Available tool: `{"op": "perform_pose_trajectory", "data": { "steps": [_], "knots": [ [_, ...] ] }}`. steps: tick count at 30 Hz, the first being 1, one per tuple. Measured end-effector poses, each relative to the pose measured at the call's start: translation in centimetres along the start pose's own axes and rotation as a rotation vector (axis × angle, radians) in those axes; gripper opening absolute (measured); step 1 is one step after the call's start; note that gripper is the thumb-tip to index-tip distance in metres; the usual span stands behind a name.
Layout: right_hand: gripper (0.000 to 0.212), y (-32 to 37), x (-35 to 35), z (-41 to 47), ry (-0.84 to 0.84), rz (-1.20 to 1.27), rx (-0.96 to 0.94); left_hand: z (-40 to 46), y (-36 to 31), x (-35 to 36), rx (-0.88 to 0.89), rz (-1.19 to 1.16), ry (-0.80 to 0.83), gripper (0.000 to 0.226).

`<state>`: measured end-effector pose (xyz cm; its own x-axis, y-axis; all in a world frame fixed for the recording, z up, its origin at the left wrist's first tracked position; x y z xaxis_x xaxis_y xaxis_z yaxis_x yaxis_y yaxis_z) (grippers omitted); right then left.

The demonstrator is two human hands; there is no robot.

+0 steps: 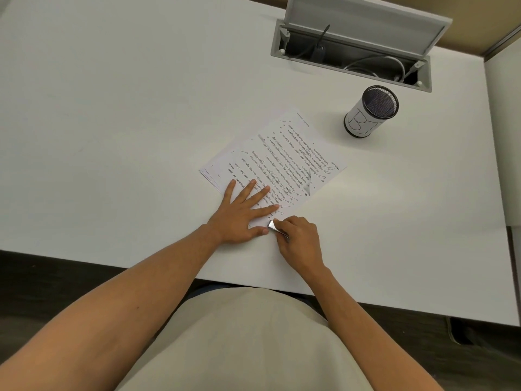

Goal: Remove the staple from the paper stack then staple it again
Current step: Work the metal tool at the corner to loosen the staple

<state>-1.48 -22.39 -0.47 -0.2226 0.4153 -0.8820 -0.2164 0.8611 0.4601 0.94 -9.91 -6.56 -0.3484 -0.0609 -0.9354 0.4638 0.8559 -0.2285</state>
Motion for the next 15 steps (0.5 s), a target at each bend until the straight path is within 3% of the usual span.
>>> {"op": "perform_pose_trajectory", "data": {
  "steps": [15],
  "knots": [
    [0.015, 0.59, -0.15, 0.60, 0.008, -0.020, -0.027, 0.27, 0.08, 0.13, 0.002, -0.012, 0.015, 0.068]
  ]
}}
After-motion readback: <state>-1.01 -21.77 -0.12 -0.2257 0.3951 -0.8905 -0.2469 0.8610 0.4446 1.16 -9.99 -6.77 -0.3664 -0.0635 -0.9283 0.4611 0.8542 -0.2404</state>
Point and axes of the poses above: each hand's wrist, its own z-axis towards the middle knuckle, its own x-axis out of the palm, y = z × x, the point moved 9 cm from there along z, towards the middle knuckle, and after that the axes turned 3 degrees about y, right-handed, at the moved point
